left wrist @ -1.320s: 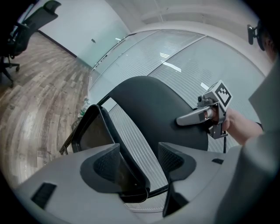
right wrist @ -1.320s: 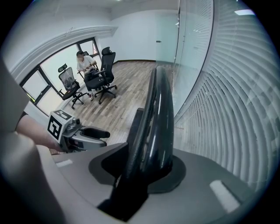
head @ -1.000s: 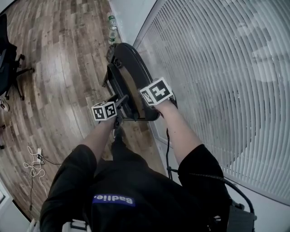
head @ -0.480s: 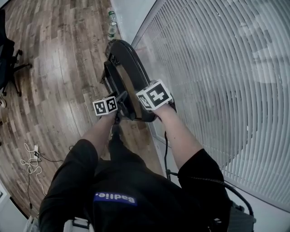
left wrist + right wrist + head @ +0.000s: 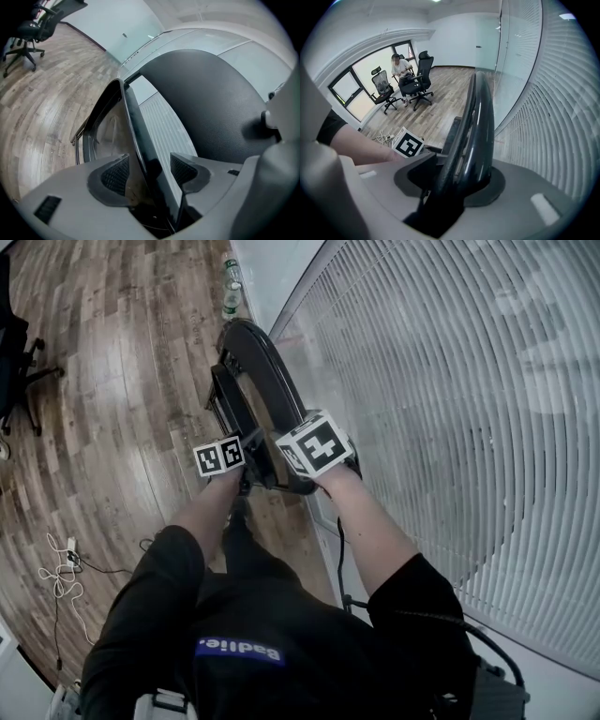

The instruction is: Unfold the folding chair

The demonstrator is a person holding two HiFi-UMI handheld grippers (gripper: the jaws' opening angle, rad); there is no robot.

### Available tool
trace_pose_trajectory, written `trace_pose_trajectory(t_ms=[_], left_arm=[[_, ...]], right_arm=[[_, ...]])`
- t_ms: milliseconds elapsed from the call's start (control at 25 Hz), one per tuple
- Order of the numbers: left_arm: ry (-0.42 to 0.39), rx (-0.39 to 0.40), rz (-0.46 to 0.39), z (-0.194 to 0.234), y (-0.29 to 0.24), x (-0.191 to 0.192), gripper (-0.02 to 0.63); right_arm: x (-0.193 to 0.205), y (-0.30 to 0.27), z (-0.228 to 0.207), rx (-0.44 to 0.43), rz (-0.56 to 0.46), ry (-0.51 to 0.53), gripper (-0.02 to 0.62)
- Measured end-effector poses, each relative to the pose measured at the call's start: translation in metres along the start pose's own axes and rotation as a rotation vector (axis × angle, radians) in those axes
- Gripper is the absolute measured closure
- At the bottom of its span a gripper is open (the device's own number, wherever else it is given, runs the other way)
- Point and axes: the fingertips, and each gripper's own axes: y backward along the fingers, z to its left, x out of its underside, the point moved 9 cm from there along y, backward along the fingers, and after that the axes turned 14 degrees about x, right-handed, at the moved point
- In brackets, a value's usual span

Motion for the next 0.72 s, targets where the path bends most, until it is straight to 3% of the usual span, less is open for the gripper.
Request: trace_pose_trajectory(t_ms=[160,360,720], left_arm=[[0.021,0.013,0.02,0.001,0.002,-0.001,0.342],[0.007,0.058,0.036,-0.003,0.009,0.001,0.456],[0.02,0.08,0.014,0.002,0.037,-0.003,0.466]], right_arm=[[-0.006,0.005,0.006,0.006,-0.001,0.005,0.454],[-0.009,0.009,0.017,0.016,-0.007,0.015,0.454],[-0.012,0.013,0.025,0.017,-0.021,0.01,0.459]])
